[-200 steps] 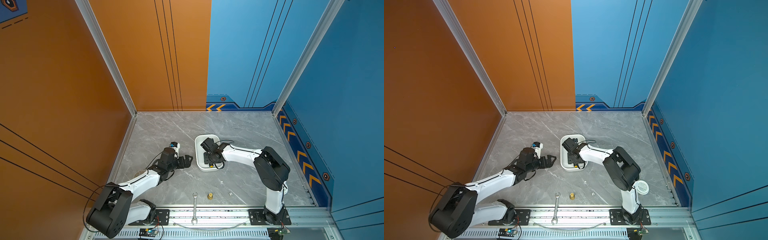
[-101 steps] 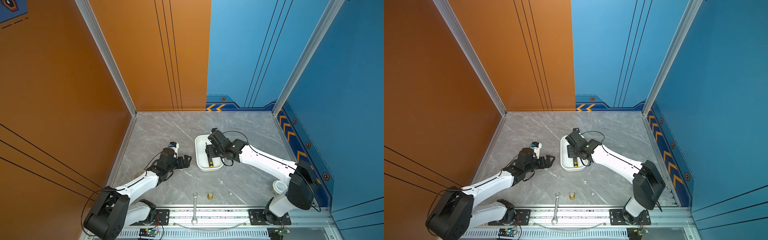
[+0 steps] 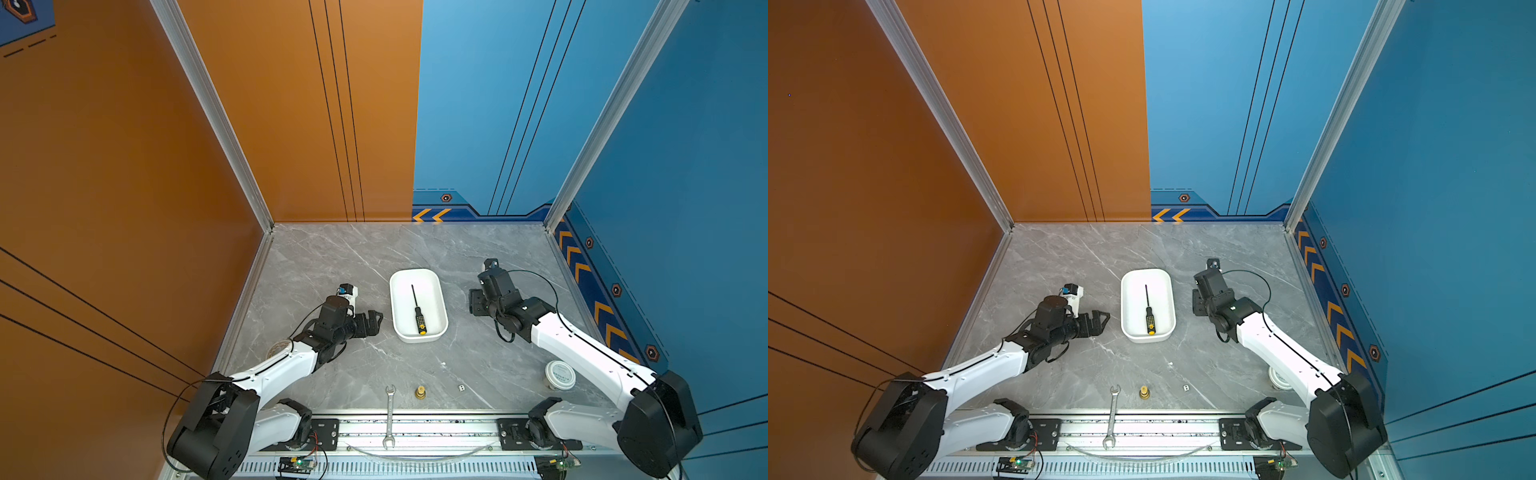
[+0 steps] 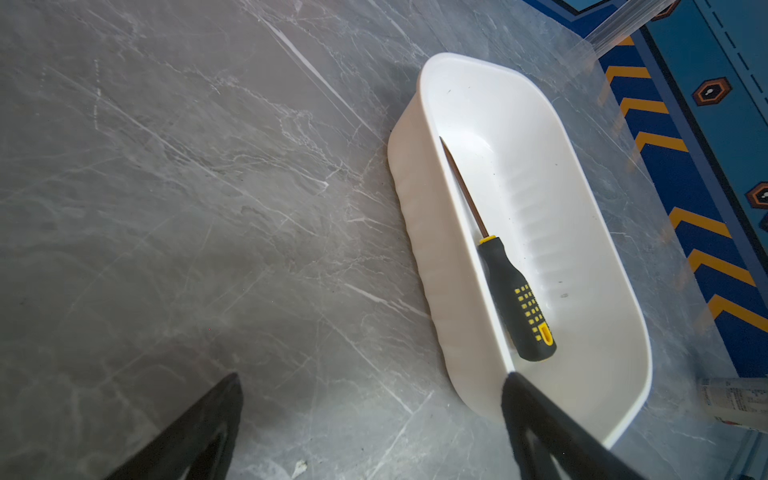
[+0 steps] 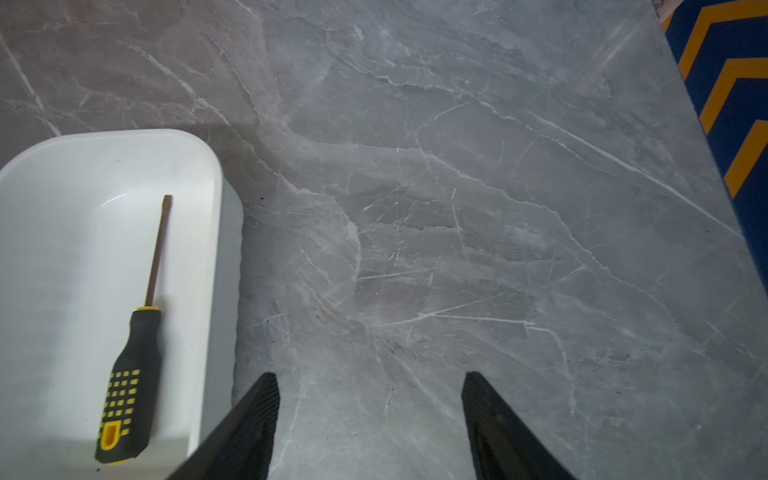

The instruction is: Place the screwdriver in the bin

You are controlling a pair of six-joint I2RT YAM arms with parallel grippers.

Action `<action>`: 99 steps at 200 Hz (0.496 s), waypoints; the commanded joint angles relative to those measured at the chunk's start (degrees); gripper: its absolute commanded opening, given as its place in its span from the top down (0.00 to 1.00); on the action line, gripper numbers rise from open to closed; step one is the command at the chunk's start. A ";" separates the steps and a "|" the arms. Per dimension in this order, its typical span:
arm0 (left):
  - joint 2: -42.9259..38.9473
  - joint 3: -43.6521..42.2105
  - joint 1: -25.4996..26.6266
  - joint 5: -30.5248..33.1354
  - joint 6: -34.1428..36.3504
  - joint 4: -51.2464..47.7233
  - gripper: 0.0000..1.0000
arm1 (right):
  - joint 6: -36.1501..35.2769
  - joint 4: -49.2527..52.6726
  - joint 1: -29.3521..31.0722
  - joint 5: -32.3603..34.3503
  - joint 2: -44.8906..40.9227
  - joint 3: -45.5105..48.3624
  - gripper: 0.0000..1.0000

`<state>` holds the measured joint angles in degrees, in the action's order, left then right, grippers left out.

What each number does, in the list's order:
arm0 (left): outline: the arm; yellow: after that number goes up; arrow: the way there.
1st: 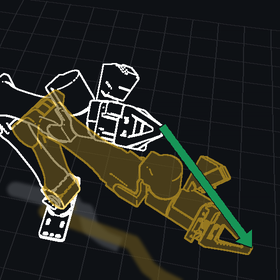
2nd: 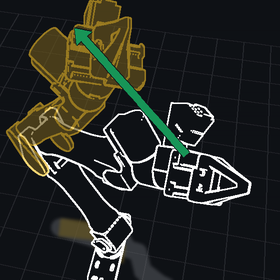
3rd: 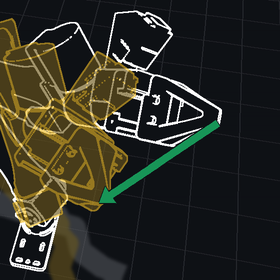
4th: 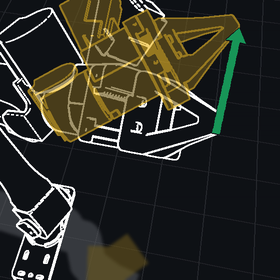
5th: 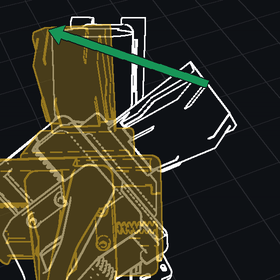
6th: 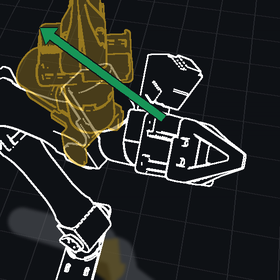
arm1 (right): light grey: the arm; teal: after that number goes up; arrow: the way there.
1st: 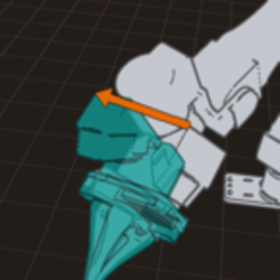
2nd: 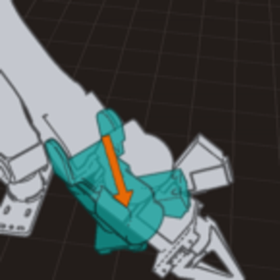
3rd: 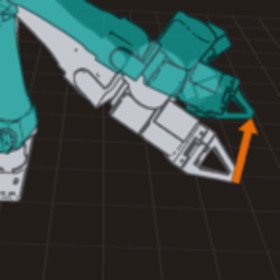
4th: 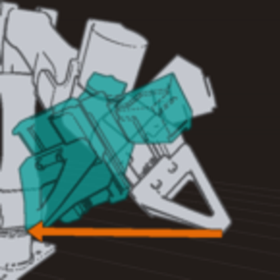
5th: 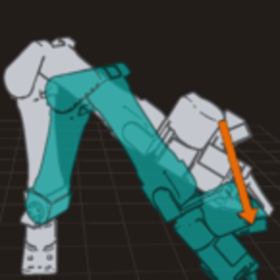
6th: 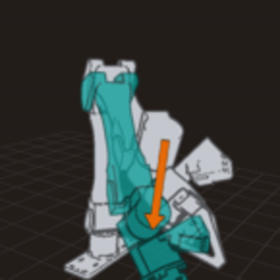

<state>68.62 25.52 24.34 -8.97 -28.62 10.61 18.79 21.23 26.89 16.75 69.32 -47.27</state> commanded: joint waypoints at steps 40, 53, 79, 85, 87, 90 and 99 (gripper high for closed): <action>-0.92 4.06 -0.23 4.01 7.13 -3.66 0.02 | -7.56 -13.82 -9.47 -1.90 -4.21 8.49 0.30; -1.27 4.91 -0.50 5.10 8.75 -4.56 0.02 | -8.84 -17.01 -11.06 -2.48 -4.78 10.93 0.30; -2.25 6.18 -1.54 7.35 12.01 -6.17 0.02 | -11.71 -23.79 -12.97 -2.76 -6.44 15.86 0.28; -2.50 6.49 -1.82 8.34 12.77 -6.81 0.02 | -11.99 -25.06 -13.41 -2.78 -6.76 16.65 0.28; -2.56 6.59 -1.90 8.79 13.10 -7.05 0.02 | -11.95 -25.40 -13.55 -2.78 -6.81 16.85 0.28; -2.75 6.81 -2.03 9.36 13.67 -7.43 0.02 | -12.03 -26.00 -13.80 -2.78 -6.97 17.22 0.28; -3.24 6.94 -2.34 11.67 15.50 -7.96 0.02 | -12.11 -27.67 -14.46 -2.38 -7.24 18.13 0.28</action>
<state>67.11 30.57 23.14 -3.38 -19.00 6.09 9.32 1.56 13.91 14.76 63.79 -31.35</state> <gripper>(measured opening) 0.979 0.714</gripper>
